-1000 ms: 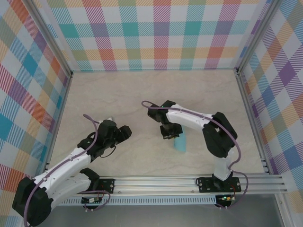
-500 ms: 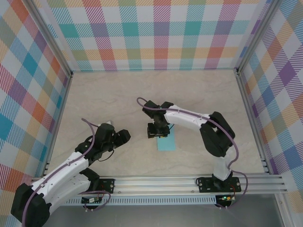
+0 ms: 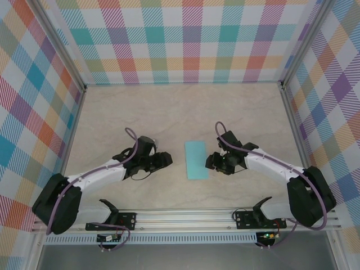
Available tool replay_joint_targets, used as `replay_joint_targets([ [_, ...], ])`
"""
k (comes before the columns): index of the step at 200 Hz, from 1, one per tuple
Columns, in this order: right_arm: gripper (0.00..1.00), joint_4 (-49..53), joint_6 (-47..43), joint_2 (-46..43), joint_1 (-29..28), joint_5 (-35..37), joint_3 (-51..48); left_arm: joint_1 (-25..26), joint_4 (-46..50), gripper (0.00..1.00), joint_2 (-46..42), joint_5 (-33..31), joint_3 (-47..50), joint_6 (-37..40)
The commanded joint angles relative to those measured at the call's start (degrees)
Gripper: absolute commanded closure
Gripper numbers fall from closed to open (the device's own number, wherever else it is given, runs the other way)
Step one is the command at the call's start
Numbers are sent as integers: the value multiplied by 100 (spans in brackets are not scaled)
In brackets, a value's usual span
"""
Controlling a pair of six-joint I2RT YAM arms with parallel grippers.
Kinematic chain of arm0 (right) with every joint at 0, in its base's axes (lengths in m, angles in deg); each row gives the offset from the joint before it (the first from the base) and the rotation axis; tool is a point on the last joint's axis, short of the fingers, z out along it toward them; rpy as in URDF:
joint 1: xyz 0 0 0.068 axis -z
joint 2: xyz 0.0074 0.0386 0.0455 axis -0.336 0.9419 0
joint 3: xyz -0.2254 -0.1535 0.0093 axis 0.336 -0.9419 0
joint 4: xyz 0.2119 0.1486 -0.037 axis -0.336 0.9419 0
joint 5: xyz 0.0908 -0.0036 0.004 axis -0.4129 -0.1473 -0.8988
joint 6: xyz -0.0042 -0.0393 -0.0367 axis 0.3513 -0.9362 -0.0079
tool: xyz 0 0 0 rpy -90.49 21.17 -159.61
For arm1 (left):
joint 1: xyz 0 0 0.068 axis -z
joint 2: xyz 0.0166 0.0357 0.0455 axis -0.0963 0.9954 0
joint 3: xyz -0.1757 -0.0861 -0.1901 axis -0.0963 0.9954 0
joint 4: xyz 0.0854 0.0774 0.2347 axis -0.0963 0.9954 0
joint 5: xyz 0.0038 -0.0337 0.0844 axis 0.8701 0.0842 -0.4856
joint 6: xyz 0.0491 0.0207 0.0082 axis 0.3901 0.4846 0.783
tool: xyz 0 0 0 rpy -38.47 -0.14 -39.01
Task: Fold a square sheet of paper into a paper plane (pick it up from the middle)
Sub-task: Third fold the triangle at the center of the table.
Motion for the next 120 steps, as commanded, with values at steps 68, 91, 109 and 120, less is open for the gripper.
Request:
replay_joint_targets([
  [68, 52, -1406, -249, 123, 670, -1615, -377, 791, -254, 74, 2488, 315, -1850, 142],
  [91, 55, -1512, -306, 346, 677, -1802, -304, 812, -281, 77, 2698, 250, -1944, 85],
  [109, 55, -1350, -356, 444, 679, -1674, -203, 815, -241, 77, 2735, 200, -1964, 83],
  [120, 55, -1177, -394, 509, 672, -1568, -118, 812, -238, 77, 2754, 199, -1946, 91],
])
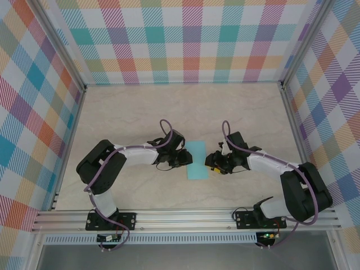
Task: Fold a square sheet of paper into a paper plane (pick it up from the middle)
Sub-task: Third fold the triangle at the center of the table.
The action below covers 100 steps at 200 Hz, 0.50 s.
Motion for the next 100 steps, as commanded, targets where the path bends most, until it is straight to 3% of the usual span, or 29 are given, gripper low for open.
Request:
replay_joint_targets([
  [1, 55, 136, -220, 119, 22, -50, 320, 87, 18, 77, 44, -48, -147, -1],
  [100, 56, 1446, 247, 504, 21, 432, 1303, 88, -24, 78, 208, 67, 166, 25],
])
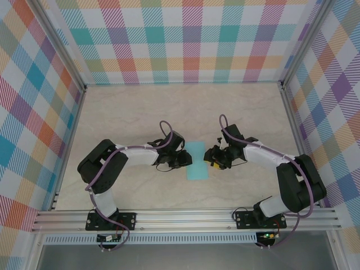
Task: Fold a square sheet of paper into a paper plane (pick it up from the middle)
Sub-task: Third fold the triangle at the center of the table.
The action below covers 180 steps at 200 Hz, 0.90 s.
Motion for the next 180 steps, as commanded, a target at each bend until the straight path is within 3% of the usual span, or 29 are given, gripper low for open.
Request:
replay_joint_targets([
  [1, 56, 569, 181, 18, 21, 170, 384, 87, 129, 77, 126, 68, 63, 88],
  [74, 53, 1121, 283, -398, 13, 237, 529, 92, 154, 77, 265, 207, 24, 140],
  [180, 51, 1095, 117, -45, 21, -75, 835, 87, 51, 77, 387, 319, -56, 189],
])
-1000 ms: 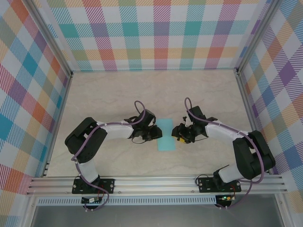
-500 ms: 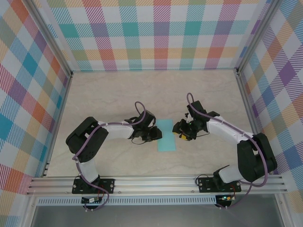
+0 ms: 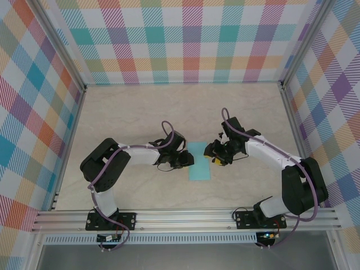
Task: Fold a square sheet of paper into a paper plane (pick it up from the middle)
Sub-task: Third fold the triangle at the center of the table.
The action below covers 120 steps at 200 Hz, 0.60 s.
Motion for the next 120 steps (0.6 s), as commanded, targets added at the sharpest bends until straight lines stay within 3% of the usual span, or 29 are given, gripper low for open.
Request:
replay_joint_targets([
  [1, 51, 32, -69, 86, 21, -129, 111, 91, 229, 77, 217, 0, 1, 147],
  [75, 48, -227, -351, -324, 24, 92, -398, 91, 234, 77, 220, 39, -174, 150],
  [120, 56, -622, -618, 5, 38, -376, -517, 86, 278, 78, 177, -191, -264, 108],
])
